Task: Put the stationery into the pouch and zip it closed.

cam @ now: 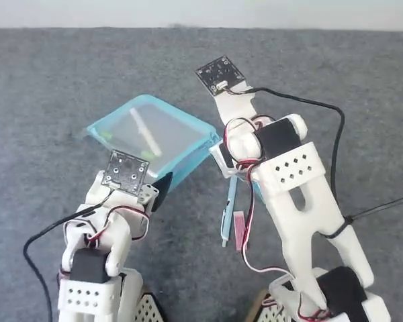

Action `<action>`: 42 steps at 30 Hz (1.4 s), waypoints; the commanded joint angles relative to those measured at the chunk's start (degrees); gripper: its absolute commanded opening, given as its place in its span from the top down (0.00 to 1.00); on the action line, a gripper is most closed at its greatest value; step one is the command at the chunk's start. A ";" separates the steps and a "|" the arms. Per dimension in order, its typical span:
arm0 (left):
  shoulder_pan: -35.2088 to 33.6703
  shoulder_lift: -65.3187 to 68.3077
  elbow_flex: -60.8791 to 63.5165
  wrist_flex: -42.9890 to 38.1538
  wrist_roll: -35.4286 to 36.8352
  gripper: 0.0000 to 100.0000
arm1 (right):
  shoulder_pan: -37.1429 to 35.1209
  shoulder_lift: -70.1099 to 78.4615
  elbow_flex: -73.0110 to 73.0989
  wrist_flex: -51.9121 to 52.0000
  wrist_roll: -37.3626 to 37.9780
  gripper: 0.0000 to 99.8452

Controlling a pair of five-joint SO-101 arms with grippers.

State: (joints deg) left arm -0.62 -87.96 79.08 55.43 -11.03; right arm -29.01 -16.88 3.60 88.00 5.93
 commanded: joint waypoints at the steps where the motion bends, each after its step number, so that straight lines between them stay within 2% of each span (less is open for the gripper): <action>1: -0.70 1.05 0.57 -2.90 -0.35 0.72 | 0.40 -2.68 -2.99 1.19 -0.18 0.99; 12: -1.67 1.05 1.54 -4.31 -0.35 0.72 | 0.75 -17.19 4.31 2.24 2.64 0.99; 17: -3.96 1.05 1.63 -5.45 -0.35 0.78 | 0.75 -17.54 6.42 1.98 5.10 0.99; 22: -3.87 0.70 2.59 -6.24 -0.26 0.90 | 0.66 -17.54 9.23 -0.84 5.89 0.99; 26: -3.96 0.79 4.88 -10.37 3.69 0.99 | 0.57 -17.54 11.78 -3.30 5.89 0.99; 32: -4.57 0.62 4.70 -10.55 10.73 0.99 | 0.48 -17.54 18.73 -8.66 5.80 0.98; 38: -9.49 0.97 4.62 -12.48 15.21 0.99 | 0.31 -18.15 24.09 -10.42 5.80 0.85; 42: -11.69 1.05 4.79 -13.63 16.00 0.99 | -2.51 -18.24 25.93 -9.98 5.89 0.84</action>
State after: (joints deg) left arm -10.20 -87.96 84.62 44.09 2.95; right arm -29.36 -32.44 29.45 78.51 11.12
